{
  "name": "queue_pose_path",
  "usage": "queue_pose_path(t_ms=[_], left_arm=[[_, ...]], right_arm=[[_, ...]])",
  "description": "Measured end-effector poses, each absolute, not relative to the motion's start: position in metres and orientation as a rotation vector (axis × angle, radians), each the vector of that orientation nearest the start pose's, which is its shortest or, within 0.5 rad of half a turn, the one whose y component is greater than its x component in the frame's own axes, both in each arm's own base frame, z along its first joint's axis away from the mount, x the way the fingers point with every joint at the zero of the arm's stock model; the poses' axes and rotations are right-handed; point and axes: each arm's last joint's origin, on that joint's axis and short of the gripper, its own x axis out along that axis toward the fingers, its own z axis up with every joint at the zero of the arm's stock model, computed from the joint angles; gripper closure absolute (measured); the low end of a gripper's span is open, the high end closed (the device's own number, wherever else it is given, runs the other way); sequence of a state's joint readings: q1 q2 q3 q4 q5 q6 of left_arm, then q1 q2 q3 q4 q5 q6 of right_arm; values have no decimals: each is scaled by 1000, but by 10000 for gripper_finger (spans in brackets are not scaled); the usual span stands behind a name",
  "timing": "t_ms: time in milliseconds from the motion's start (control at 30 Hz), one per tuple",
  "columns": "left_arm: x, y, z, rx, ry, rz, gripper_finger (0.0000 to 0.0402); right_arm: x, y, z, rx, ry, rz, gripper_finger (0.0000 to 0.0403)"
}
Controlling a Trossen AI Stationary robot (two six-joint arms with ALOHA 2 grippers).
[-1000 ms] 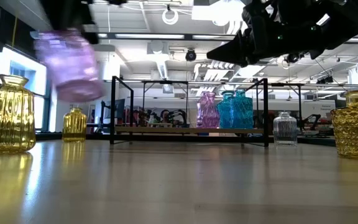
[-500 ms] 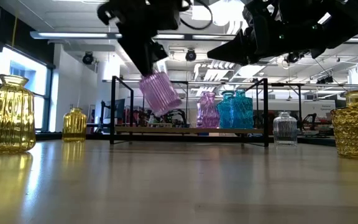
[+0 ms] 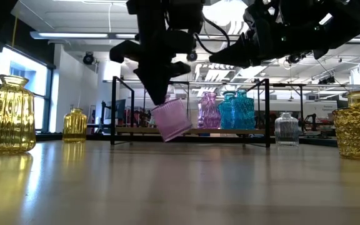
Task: Sort vases onto shelf
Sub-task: Put the purple vase on the shelf aligned with the other purple vases
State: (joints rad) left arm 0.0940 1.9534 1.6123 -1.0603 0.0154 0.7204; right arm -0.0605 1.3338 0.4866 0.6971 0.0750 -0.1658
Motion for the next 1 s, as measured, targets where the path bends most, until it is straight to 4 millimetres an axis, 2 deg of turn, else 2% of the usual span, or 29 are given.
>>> queue_pose_path(t_ms=[367, 667, 1000], left_arm=[[379, 32, 213, 503, 1477, -504, 386], [380, 29, 212, 494, 1480, -496, 328], [383, 28, 217, 439, 1479, -433, 302]], right_arm=[[260, -18, 202, -166, 159, -123, 403], [260, -18, 202, -166, 159, -122, 403], [260, -18, 202, -163, 159, -122, 403]])
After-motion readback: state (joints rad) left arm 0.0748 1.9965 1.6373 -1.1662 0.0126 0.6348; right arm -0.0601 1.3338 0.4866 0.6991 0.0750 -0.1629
